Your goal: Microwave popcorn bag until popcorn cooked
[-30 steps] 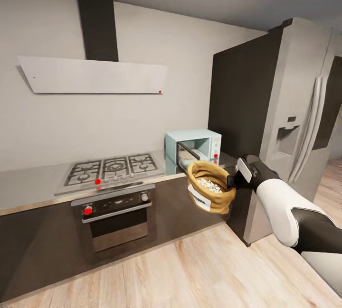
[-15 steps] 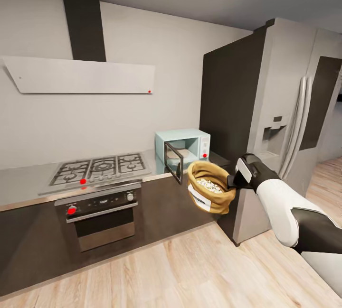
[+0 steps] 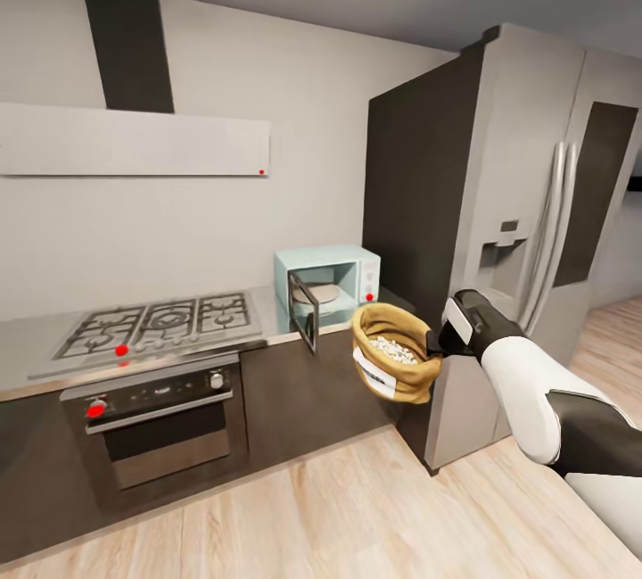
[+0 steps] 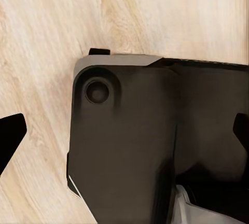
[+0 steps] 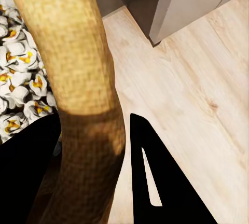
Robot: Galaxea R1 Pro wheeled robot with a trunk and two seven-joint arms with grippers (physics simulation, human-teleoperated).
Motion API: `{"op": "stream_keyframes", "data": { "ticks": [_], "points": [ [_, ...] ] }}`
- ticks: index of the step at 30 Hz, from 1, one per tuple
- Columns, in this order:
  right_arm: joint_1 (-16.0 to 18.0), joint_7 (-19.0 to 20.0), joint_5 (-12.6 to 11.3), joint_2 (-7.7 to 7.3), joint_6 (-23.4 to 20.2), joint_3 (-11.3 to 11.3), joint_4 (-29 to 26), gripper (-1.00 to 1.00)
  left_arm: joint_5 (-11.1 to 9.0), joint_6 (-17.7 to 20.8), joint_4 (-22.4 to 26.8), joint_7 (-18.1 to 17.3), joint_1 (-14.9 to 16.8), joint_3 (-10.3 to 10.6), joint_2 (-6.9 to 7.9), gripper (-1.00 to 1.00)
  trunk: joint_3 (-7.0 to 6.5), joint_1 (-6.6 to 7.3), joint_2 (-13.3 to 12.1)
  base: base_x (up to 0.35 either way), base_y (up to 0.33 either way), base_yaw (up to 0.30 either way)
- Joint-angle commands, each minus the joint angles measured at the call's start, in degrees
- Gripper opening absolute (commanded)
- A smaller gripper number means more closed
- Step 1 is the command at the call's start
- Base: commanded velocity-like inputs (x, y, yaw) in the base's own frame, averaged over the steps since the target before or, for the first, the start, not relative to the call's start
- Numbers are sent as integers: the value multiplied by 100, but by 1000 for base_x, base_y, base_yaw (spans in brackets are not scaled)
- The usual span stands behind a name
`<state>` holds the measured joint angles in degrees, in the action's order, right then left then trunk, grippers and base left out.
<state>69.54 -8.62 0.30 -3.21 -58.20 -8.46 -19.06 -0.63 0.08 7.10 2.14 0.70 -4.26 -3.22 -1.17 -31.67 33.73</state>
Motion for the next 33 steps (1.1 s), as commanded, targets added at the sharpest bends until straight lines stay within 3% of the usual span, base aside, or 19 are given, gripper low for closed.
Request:
{"op": "stream_keyframes", "data": {
  "ticks": [1,20,33],
  "points": [
    [1,-26,-4,4,-15,-41,-3,-100,-7,1,2,6,0,-40,-3,100,1,-5,2,326,-34,0],
    [4,-34,-4,4,-16,-42,-2,-100,-5,1,2,6,0,-40,-3,100,3,-5,2,338,-30,3],
    [3,-35,-4,4,-23,-42,-2,-100,-6,1,2,6,0,-40,-3,100,32,-5,2,325,-167,217]
  ]
}}
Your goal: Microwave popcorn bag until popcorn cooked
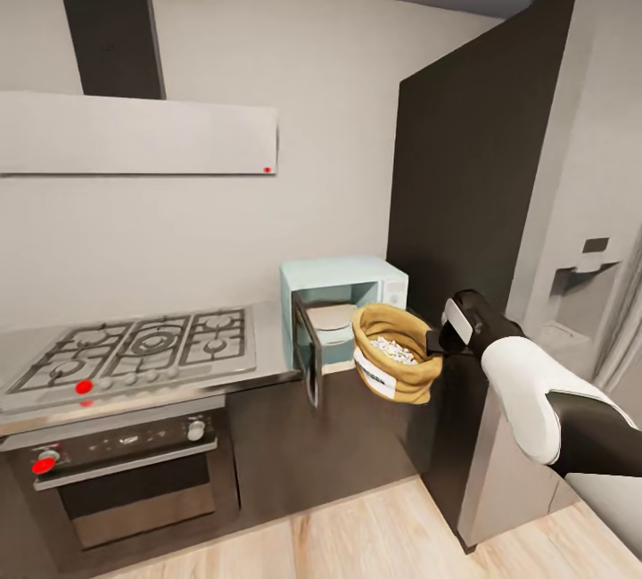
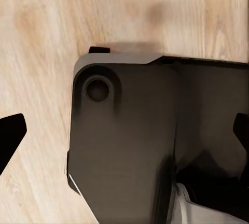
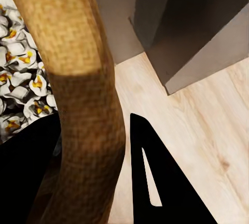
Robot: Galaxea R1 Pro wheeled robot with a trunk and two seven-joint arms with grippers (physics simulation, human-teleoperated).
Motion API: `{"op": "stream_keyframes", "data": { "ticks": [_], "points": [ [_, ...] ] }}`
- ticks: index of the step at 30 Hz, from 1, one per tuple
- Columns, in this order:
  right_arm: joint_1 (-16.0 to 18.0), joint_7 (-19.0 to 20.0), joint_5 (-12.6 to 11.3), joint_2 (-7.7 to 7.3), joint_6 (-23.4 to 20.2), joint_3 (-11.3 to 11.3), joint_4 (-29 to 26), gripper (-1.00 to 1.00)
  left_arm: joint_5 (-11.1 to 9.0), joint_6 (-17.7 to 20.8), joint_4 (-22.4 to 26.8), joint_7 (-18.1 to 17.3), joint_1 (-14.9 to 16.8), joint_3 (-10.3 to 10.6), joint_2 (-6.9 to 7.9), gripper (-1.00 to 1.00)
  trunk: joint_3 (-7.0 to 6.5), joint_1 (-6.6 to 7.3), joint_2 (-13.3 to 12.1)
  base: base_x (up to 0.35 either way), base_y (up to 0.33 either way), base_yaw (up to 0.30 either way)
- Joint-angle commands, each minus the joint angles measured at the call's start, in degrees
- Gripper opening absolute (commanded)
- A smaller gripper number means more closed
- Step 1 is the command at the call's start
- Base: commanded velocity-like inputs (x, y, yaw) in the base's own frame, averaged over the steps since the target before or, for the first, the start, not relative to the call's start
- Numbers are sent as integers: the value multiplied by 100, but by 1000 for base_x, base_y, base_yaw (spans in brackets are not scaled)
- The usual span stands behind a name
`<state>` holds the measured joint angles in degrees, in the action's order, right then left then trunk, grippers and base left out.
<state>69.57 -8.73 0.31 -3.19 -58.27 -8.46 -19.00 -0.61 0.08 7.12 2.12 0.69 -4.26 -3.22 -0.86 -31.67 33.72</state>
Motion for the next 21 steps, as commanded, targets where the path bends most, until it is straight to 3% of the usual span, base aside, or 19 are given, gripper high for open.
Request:
{"op": "stream_keyframes", "data": {
  "ticks": [1,13,21],
  "points": [
    [-3,-24,-4,2,-17,-41,-7,-100,-5,1,0,8,1,-40,-3,100,3,-4,2,275,-231,232],
    [-3,-24,0,2,-18,-33,-7,-100,-6,1,0,8,1,-40,-3,100,12,-4,2,239,-249,148],
    [-3,-24,4,2,-18,-33,8,-100,-4,1,0,8,1,-40,-3,100,12,-4,2,59,-180,68]
  ]
}}
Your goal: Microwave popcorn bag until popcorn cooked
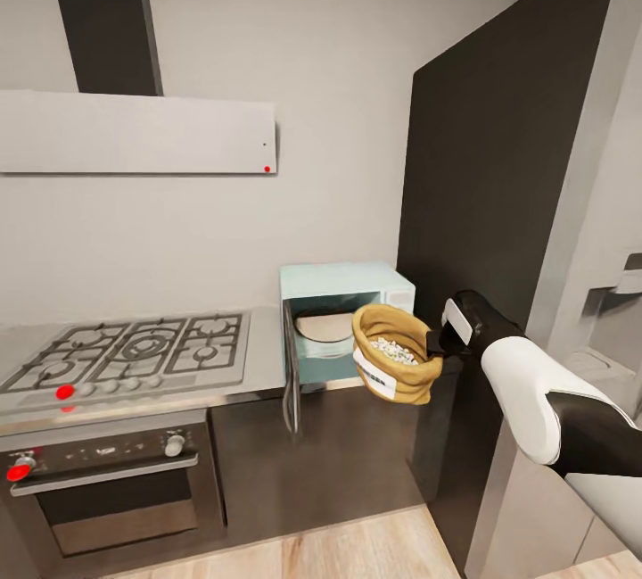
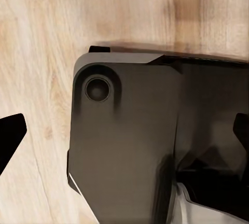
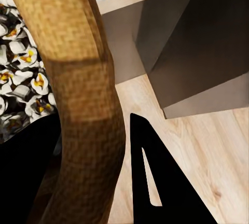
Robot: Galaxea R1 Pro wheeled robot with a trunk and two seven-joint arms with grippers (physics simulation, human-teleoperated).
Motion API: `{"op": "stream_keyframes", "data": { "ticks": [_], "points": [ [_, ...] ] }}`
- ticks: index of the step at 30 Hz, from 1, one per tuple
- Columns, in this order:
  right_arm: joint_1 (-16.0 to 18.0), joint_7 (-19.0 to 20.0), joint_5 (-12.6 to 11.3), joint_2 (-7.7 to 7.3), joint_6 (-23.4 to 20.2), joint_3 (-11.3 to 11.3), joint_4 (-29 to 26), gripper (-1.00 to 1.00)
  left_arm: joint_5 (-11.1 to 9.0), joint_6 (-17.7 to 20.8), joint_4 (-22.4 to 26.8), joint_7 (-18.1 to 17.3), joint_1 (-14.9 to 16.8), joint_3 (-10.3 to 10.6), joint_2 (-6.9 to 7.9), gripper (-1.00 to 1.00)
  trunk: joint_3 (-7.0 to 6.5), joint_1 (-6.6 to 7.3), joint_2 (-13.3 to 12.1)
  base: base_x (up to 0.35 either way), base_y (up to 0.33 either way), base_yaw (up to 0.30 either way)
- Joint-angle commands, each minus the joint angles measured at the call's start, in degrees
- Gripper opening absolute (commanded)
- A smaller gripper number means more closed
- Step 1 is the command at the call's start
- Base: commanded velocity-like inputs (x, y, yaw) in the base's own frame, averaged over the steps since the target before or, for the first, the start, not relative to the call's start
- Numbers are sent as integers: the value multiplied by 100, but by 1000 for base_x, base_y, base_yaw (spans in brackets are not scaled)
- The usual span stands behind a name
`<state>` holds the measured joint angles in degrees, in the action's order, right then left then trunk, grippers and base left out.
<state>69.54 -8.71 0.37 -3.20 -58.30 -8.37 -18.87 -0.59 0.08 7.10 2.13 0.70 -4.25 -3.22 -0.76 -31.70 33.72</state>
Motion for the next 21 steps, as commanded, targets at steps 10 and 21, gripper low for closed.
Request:
{"op": "stream_keyframes", "data": {
  "ticks": [10,21],
  "points": [
    [-2,-17,-11,18,-6,-51,256,-100,-10,1,1,6,0,-40,1,100,1,-2,3,1,-5,11],
    [-2,-17,-11,21,-6,-51,270,-100,-8,1,2,6,0,-40,1,100,1,-2,3,2,-17,227]
  ]
}}
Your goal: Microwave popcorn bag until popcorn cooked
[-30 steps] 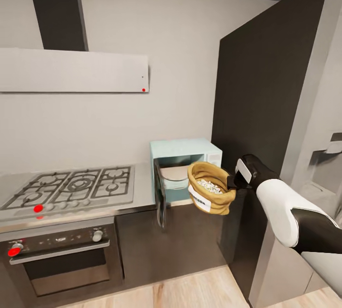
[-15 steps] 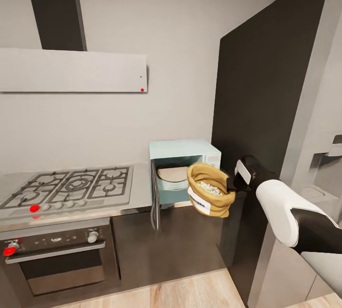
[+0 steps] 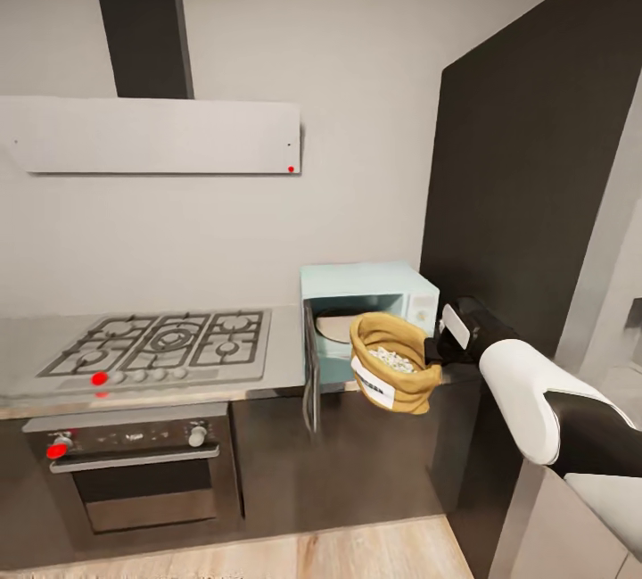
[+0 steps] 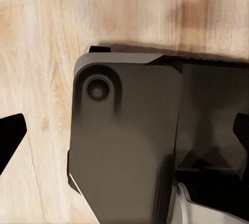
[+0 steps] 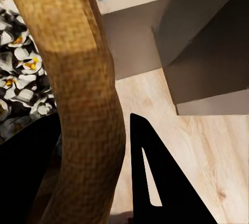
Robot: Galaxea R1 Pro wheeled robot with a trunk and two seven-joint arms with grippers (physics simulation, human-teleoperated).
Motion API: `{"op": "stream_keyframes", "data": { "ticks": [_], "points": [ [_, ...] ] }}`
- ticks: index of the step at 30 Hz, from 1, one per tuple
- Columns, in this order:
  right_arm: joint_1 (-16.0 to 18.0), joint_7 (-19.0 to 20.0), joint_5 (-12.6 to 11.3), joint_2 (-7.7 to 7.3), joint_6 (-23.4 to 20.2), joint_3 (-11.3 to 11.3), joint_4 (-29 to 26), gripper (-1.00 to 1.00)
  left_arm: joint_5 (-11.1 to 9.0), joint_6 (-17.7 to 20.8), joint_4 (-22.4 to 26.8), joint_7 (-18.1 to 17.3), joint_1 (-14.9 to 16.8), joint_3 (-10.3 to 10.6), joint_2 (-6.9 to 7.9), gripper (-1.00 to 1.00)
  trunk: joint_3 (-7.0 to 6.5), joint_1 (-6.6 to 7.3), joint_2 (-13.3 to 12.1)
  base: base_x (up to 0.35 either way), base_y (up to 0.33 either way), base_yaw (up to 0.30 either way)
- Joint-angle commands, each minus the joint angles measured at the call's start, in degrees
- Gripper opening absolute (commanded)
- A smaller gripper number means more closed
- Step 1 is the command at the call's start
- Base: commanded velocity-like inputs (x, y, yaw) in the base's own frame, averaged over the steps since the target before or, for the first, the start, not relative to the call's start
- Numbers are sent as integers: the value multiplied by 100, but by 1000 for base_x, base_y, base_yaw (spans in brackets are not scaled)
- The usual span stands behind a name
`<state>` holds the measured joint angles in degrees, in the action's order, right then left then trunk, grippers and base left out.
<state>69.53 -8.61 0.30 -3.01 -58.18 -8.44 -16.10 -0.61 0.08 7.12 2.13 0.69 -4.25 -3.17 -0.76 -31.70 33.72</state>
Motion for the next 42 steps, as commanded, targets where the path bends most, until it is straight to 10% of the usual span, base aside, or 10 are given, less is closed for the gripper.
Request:
{"op": "stream_keyframes", "data": {
  "ticks": [1,42],
  "points": [
    [0,-27,-2,2,-18,-44,-7,-100,-6,1,0,7,2,-41,-4,100,1,-2,2,73,-174,250],
    [0,-18,-4,-97,-10,-61,170,-100,-8,1,0,7,2,-49,-25,100,2,-2,2,56,-130,149]
  ]
}}
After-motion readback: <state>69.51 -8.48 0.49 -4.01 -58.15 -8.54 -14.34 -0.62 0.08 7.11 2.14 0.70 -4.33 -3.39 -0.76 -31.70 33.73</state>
